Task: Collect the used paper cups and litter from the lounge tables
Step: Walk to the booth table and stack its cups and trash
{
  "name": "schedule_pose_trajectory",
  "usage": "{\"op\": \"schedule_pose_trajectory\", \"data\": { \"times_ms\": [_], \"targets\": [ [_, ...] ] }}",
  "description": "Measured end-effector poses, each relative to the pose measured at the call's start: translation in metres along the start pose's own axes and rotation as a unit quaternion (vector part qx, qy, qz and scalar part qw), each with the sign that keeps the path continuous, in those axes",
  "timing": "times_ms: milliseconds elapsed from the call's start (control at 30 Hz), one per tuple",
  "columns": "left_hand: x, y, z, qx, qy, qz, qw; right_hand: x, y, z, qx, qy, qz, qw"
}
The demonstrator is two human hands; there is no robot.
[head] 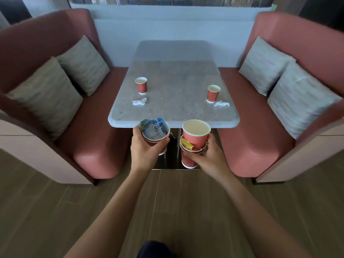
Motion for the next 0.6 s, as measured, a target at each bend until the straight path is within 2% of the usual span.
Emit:
{"op": "schedule_pose_trajectory", "data": {
  "times_ms": [600],
  "targets": [
    [0.09,0.053,0.263,-0.006,0.039,-0.001,0.999,0.024,0.001,0.26,0.031,-0.049,-0.016,0.998]
  ]
}}
Point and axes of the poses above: each hand's wrist, its own z-axis towards the middle knuckle, its own x-axis out of the palm, y = z × x, the point moved 4 cm from there along z, towards the middle knuckle, and after that the axes turned 4 degrees about -z, right-handed, at the moved point
